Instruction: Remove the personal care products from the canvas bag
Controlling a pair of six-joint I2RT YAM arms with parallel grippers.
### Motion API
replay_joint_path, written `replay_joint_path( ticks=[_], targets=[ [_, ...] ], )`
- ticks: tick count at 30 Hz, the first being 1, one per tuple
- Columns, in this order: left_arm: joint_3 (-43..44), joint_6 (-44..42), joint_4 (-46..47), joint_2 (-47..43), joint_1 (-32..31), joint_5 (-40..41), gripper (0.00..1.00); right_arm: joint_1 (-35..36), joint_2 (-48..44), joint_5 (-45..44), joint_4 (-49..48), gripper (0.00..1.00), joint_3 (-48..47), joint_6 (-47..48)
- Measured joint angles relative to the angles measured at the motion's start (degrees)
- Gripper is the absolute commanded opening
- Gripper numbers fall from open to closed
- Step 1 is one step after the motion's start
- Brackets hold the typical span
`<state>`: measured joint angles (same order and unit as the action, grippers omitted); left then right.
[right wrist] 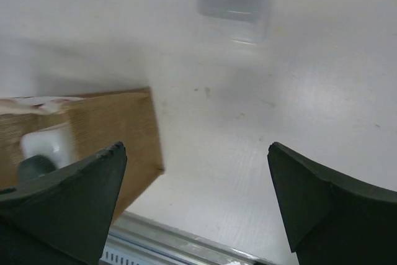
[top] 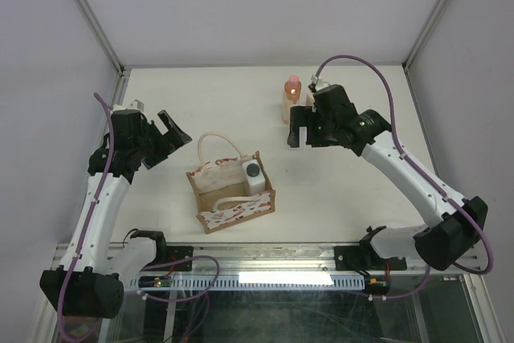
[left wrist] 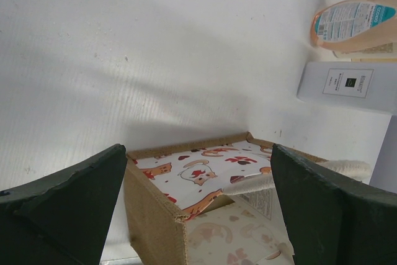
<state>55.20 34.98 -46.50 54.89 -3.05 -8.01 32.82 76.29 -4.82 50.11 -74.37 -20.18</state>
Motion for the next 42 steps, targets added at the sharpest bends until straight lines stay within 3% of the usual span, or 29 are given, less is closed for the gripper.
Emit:
replay_joint_path(
  ticks=[9, 21, 30, 33, 42],
  targets=[
    [-0.24, 0.26, 0.31, -1.07, 0.00, -0.07, 0.99, 14.16, 0.68, 6.82, -4.50, 0.99, -6.36, -6.56],
    [-1.16, 0.52, 0.28, -3.61, 0.00, -1.03, 0.99, 29.44, 12.13, -0.83, 2.64, 0.96, -16.13, -8.74],
    [-2.45, 0.48, -0.31, -4.44, 0.00, -1.31, 0.99, 32.59, 18.10, -6.78, 11.17, 0.87, -20.65, -10.27],
    [-2.47, 0.46, -0.50, -4.72, 0.00, -1.33, 0.99, 32.70, 19.28, -7.91, 12.41, 0.81, -20.98, -10.60],
    [-2.64, 0.44, -0.90, -5.33, 0.00, -1.36, 0.99, 32.76, 21.29, -8.72, 14.12, 0.73, -21.20, -11.52]
  ],
)
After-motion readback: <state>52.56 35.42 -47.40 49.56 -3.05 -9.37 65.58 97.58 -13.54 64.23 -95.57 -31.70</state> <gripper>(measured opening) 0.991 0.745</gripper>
